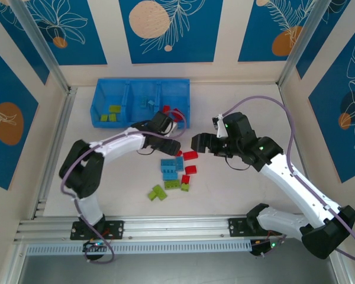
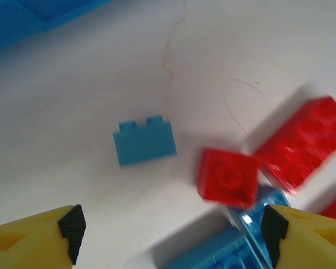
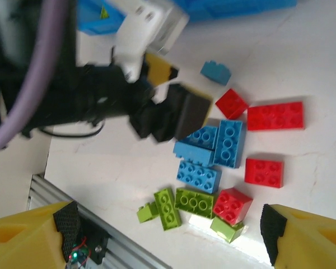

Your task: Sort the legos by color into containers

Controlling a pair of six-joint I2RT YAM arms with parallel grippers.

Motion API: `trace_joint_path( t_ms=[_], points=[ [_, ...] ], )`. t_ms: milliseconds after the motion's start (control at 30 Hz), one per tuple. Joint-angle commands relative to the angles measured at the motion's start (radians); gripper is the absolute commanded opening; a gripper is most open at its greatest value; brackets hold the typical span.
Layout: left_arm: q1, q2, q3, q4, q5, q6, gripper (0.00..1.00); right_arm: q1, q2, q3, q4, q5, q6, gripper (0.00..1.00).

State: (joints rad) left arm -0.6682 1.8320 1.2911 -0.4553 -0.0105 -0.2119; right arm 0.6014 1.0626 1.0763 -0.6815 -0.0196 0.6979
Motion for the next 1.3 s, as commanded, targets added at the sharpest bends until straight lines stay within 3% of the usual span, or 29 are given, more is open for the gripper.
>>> trace_joint_path(
  t_ms=[0,133,333,667,900,1133,1267],
  points=[
    [0.002,0.069,0.091,0.035,-0.071,-0.011,0.83,0.027,-0.001,0.003,-0.023,-0.003,0.029,0.87],
    [0.003,0.166,0.191,-0.021,-0.136,0.014,0.77,0.033,-0.006,0.012,-0.044,0.011,0.017,0.87],
    [0.006,0.232,0.230,-0.052,-0.108,0.019,0.62,0.034,-0.029,0.019,-0.061,0.048,0.006,0.87],
    [0.007,0.251,0.172,-0.052,-0.120,0.023,0.60,0.034,-0.022,0.017,-0.044,0.042,0.014,0.87],
    [0.006,0.209,0.160,-0.058,-0.121,0.026,0.26,0.041,-0.019,0.026,-0.042,0.036,0.024,0.87],
    [0.016,-0.016,0.162,-0.105,-0.134,0.046,0.27,0.052,-0.023,0.031,-0.037,0.038,0.029,0.87],
    [0.092,-0.061,0.213,-0.118,-0.147,0.074,0.27,0.053,-0.020,0.029,-0.021,0.041,0.023,0.87]
  ],
)
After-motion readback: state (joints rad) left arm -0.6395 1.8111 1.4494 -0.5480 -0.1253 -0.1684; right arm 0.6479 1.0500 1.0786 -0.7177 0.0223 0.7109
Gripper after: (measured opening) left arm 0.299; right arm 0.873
